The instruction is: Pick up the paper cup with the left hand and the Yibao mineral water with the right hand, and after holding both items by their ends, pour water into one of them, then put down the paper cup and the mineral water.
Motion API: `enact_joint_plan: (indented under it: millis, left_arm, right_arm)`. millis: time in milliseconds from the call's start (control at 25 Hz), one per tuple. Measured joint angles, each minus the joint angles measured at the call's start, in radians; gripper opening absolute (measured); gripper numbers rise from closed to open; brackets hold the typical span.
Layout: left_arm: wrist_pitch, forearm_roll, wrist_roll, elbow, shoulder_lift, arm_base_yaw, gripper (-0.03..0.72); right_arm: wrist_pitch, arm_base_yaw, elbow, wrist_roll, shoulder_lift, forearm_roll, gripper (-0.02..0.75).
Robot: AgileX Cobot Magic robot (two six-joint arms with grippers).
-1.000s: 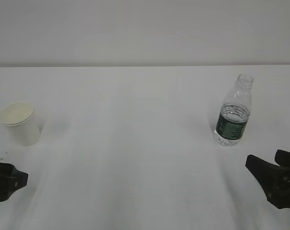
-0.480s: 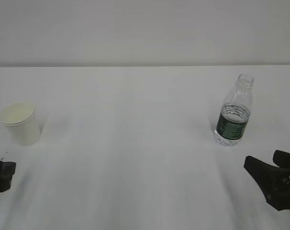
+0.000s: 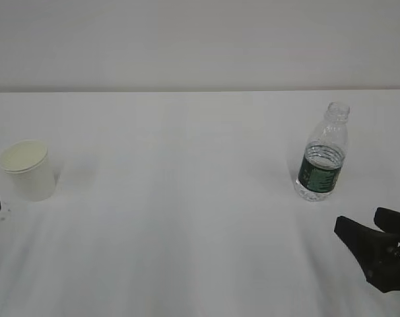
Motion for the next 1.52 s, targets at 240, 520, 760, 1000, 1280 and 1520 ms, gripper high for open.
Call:
enact_joint_plan:
  millis: [240, 520, 760, 1000, 1280, 1520]
  left_arm:
    - [-0.093, 0.068, -0.132, 0.013, -0.031, 0.000, 0.482]
    - [-0.093, 0.240, -0.274, 0.013, -0.032, 0.000, 0.467]
    - [-0.087, 0.390, -0.344, 0.013, 0.006, 0.026, 0.405]
    - [-0.181, 0.390, -0.351, 0.013, 0.139, 0.153, 0.381]
    - [-0.230, 0.382, -0.355, 0.013, 0.207, 0.271, 0.375]
    - [-0.260, 0.390, -0.355, 0.013, 0.216, 0.276, 0.374]
  right_arm:
    - [0.000, 0.000, 0.000, -0.008, 0.000, -0.024, 0.574]
    - [0.000, 0.000, 0.000, -0.019, 0.000, -0.029, 0.574]
    - [0.000, 0.000, 0.000, -0.032, 0.000, -0.035, 0.574]
    - [0.000, 0.000, 0.000, -0.038, 0.000, -0.035, 0.574]
    - [0.000, 0.000, 0.000, -0.040, 0.000, -0.035, 0.574]
    - [0.000, 0.000, 0.000, -0.041, 0.000, -0.035, 0.574]
